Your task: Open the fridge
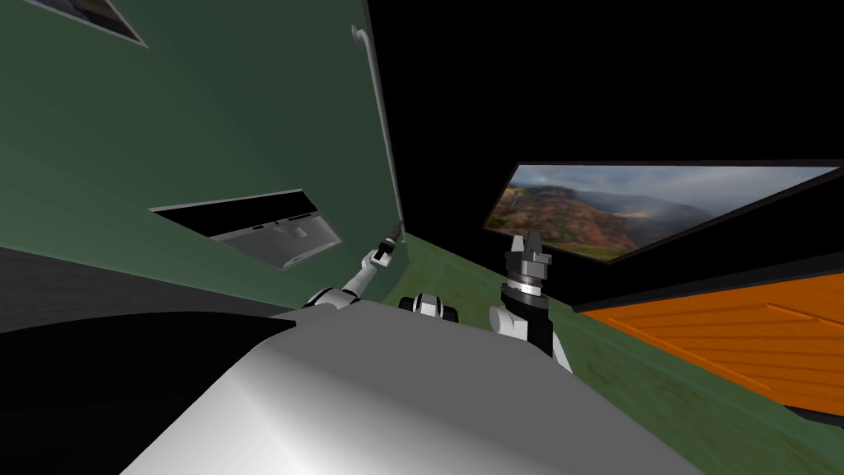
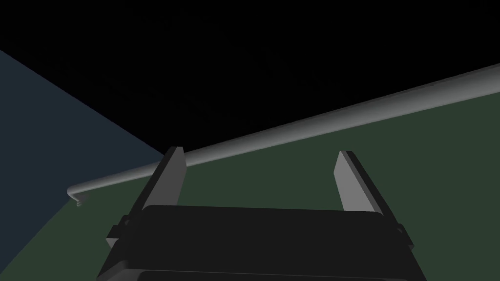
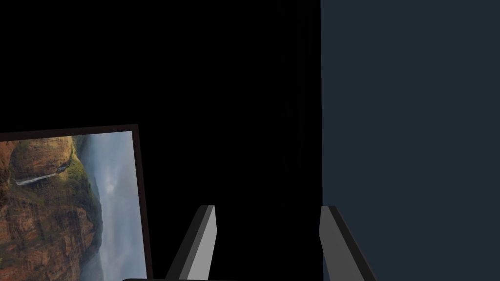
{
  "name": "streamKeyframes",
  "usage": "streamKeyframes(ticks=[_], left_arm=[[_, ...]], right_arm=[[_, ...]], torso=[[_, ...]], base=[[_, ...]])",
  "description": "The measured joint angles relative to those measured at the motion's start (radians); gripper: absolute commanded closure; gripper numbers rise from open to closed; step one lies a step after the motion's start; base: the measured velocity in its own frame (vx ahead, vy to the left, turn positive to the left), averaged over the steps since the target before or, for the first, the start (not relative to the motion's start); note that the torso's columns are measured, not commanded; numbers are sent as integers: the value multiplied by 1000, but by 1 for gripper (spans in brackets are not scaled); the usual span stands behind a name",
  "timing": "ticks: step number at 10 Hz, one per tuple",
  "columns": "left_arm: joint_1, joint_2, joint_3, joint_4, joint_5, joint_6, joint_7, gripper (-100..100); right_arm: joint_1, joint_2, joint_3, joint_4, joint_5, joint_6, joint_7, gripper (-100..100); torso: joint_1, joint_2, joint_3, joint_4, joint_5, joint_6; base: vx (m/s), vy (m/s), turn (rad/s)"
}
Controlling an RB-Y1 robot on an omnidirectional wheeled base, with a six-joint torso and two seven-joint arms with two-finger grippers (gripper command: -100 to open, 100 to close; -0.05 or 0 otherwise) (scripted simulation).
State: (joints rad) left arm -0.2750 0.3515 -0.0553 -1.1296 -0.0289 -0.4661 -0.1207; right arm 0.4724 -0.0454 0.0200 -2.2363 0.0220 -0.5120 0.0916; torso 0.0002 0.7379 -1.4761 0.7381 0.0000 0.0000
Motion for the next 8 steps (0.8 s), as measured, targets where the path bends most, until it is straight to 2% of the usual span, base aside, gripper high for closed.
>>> streamKeyframes(ticks=[1, 3, 8], left_arm=[[-18, 6, -2, 38, 1, 0, -1, -100], [-48, 16, -5, 73, 3, 24, -8, -100], [-131, 49, -13, 198, 10, 32, -11, -100]], right_arm=[[0, 0, 0, 0, 0, 0, 0, 0], [0, 0, 0, 0, 0, 0, 0, 0], [0, 0, 0, 0, 0, 0, 0, 0]], torso=[[1, 1, 0, 0, 0, 0], [-1, 1, 0, 0, 0, 0], [-1, 0, 0, 0, 0, 0]], base=[[36, -45, 20], [19, -40, 3], [25, -39, 11]])
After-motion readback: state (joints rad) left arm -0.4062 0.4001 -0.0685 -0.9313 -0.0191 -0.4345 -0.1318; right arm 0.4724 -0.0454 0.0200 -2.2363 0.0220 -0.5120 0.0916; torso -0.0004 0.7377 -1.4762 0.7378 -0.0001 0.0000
